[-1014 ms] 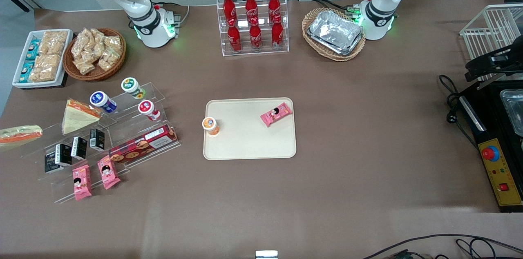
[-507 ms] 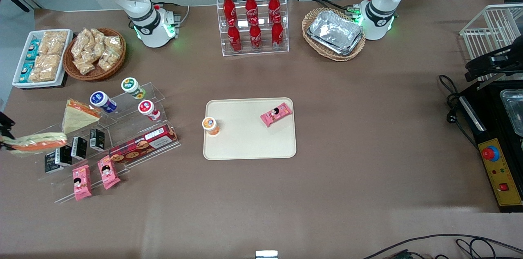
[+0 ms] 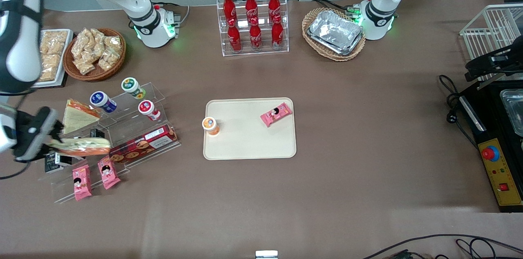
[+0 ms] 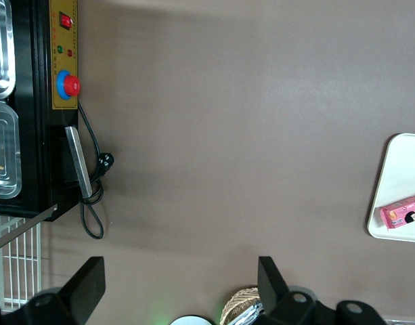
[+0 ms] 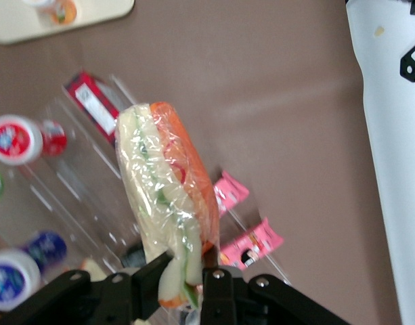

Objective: Place sandwich on tray
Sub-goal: 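Lift the sandwich with the right gripper and carry it toward the tray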

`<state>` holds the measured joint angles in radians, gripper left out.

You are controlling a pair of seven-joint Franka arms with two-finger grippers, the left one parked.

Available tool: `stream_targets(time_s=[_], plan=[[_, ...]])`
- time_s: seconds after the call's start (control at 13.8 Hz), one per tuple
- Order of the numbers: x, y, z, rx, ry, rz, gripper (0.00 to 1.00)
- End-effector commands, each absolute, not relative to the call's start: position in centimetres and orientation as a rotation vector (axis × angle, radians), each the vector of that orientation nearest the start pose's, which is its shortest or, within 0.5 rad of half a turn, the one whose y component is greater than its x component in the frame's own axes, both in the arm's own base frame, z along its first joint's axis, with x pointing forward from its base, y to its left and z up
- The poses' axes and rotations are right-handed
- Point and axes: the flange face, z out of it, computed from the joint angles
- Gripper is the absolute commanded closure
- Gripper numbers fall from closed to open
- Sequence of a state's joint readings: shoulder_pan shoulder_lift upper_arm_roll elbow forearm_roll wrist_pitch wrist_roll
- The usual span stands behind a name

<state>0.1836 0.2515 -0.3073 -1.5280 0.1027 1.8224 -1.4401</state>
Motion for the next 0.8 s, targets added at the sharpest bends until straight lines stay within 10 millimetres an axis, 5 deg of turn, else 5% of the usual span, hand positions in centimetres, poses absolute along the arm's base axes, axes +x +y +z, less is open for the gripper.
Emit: stream_targets(time_s=[0.0,0.43,0.72], plan=[[64.0,1.7,53.0,-2.651,-1.718,-0.058,1.00],[63.0,13.9,51.3,-2.793,-1.473,-0.020,1.00],[63.4,19.9,46.9,-2.774,-1.550,0.001,1.00]])
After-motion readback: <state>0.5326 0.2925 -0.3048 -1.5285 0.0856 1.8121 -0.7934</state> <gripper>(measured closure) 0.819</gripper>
